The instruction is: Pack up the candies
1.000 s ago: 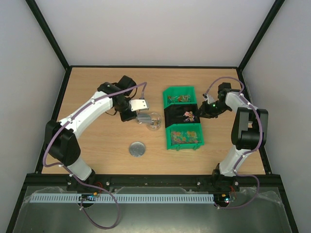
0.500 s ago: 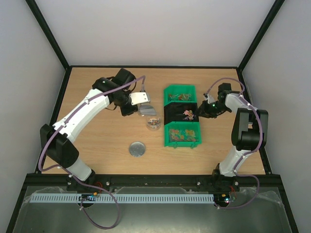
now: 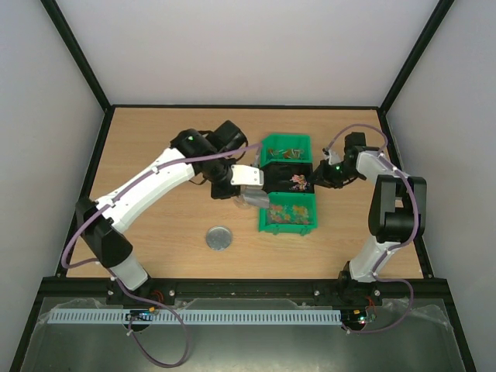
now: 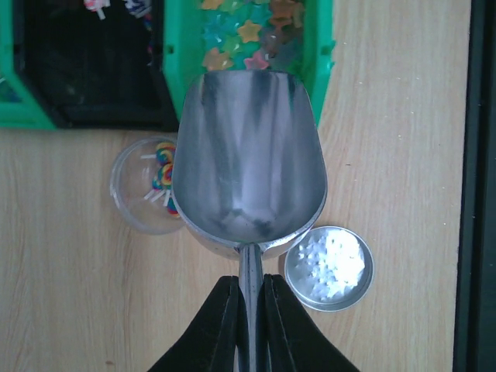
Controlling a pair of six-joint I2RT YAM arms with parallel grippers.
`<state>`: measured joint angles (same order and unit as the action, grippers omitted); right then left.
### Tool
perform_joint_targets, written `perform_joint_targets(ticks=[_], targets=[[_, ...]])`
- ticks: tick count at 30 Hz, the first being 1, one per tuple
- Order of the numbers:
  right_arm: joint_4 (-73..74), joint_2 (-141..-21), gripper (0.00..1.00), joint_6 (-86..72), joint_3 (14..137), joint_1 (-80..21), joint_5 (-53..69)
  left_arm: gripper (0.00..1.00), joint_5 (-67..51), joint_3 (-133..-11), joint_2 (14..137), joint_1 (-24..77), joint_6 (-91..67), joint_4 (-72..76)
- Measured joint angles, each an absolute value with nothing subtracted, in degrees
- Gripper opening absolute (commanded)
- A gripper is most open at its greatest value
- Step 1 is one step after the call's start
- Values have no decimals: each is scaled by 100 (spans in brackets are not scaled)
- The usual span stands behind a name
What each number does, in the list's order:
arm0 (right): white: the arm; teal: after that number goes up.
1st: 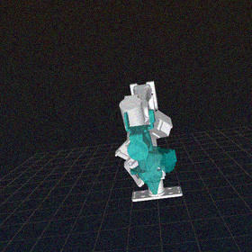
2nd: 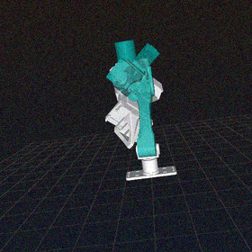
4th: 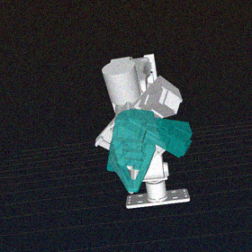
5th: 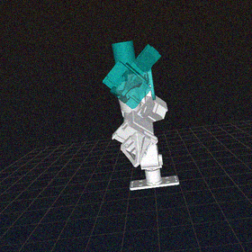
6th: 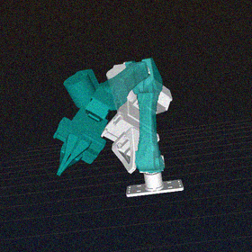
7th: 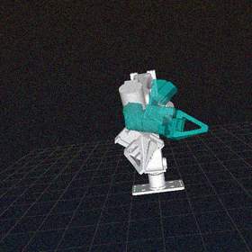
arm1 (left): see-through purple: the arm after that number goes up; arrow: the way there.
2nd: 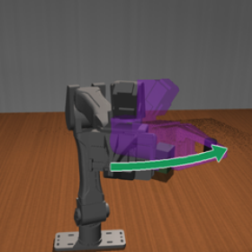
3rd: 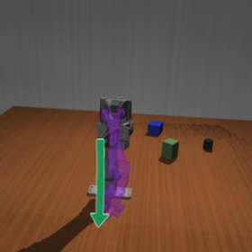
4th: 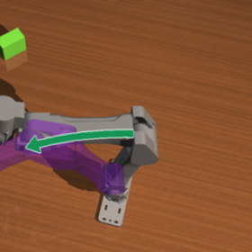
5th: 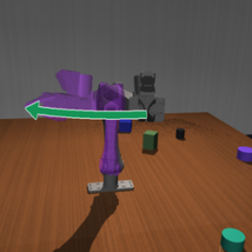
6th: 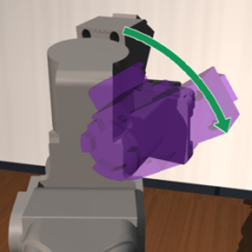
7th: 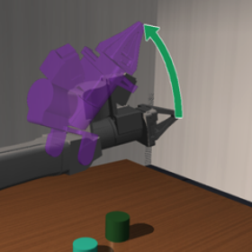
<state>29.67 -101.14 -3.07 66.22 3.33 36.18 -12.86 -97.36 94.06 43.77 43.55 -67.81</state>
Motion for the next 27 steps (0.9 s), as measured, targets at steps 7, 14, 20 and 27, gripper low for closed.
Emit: perform_joint_targets(ticks=[7,14,20,27], targets=[[2779,-9953,1,-504,6438,248,3533,2,-854,-10337,10173,4936,4180,-7035],[2657,-9767,1,-683,6239,207,3439,2,-204,-10912,10947,5236,3970,-7177],[2578,-9668,1,-827,6160,161,3315,2,244,-11002,11115,5345,3929,-7207],[2534,-9581,1,-1033,6117,69,3142,2,600,-11063,11297,5487,3994,-7251]])
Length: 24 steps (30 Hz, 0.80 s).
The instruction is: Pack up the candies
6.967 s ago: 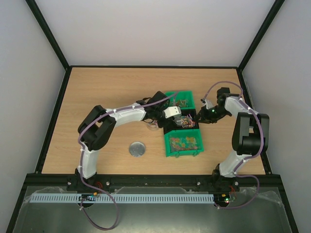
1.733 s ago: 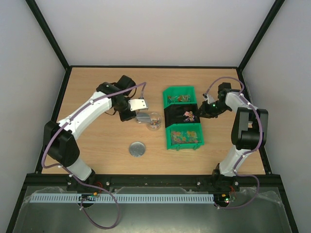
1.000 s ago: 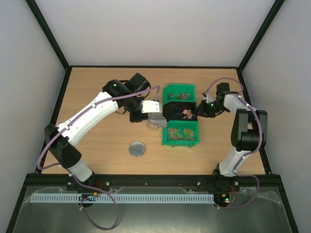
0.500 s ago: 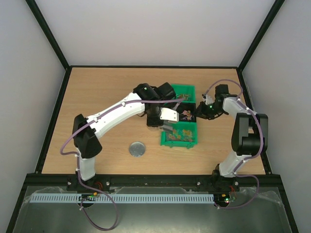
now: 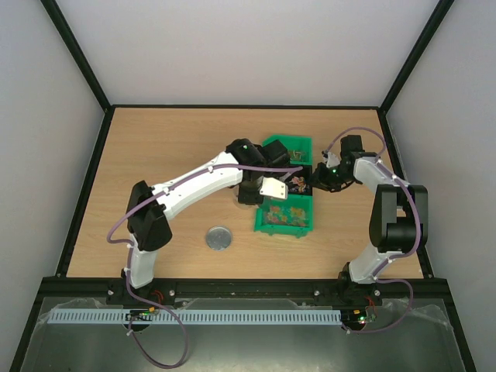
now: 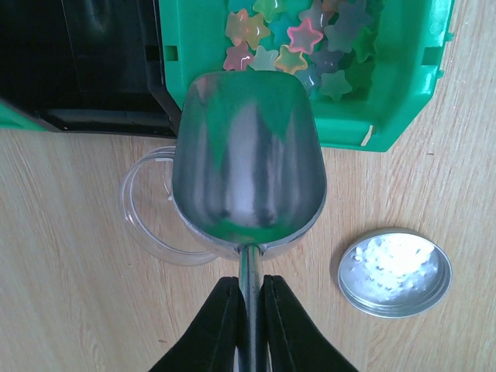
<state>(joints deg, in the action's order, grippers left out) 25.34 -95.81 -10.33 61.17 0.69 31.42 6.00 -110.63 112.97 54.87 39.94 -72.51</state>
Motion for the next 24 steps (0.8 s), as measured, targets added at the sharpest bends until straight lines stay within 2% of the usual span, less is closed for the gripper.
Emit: perform_joint_targets(ticks=[24], targets=[[2338,-9553,1,-1293,6012,-3,3162,2,698,-11120,11907,5557,3962,-7109]])
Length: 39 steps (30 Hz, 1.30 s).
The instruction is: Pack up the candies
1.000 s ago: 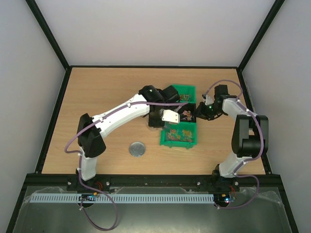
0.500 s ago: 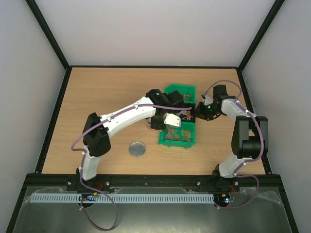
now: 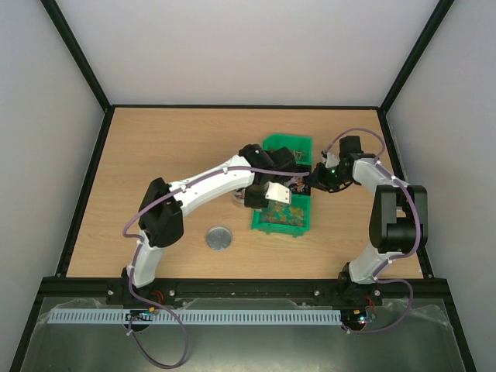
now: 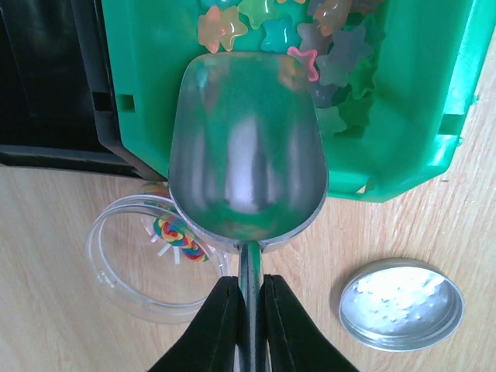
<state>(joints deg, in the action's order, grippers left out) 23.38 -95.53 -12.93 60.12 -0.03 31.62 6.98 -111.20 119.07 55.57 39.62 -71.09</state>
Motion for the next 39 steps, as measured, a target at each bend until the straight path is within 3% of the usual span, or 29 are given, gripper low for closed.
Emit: perform_joint_targets(ticks=[18,33,39], targets=[[2268,-9544,1,-1282,5970,-3,3179,2,-1509,-9996,11784,4989,3765,-5290],[2290,-9570,1,-1103,6007,-3,3173,2,-3092,-7568,11045,4438,3144,-2486],[2342,-9607,1,-906,6051,16,3192,2,-3415,-7120,10871,4217,2893,-1898]])
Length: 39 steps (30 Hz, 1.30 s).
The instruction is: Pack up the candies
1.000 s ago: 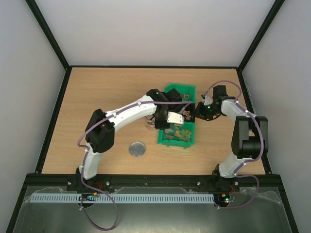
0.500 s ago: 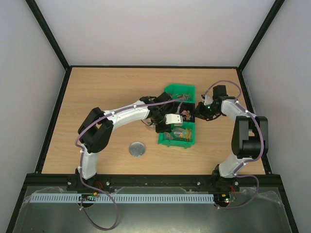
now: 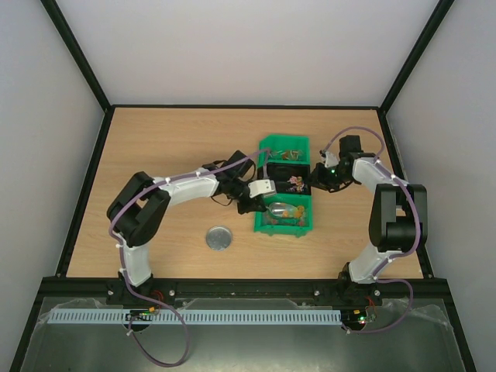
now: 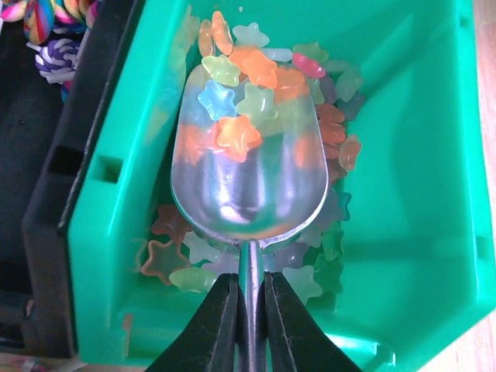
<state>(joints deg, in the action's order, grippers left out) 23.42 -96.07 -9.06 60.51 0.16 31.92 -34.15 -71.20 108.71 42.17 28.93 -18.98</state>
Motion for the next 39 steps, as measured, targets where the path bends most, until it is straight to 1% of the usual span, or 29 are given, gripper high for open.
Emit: perform_joint_targets(ticks=[11,18,25,32,39], targets=[[2587,-9655,1,-499,6136,191,3256,2,-4075,-6493,10313,3885,2810,-1286],[2705,-9703,1,-379,6208,239,3260,2,-4198,-6130,10025,3763,2886,-1022],[2744,-9730,1,-318,6239,261,3264,2,-4362,-5916,9485,3461,2888,-976],[2851,-9802,1,-261,6335,274,3273,2,-4493,-5894,8941,2851,3030,-1361],[2893,-9865,1,-213,6420,283,3277,2,-4488,-5894,8543,2043,3533,-2220]])
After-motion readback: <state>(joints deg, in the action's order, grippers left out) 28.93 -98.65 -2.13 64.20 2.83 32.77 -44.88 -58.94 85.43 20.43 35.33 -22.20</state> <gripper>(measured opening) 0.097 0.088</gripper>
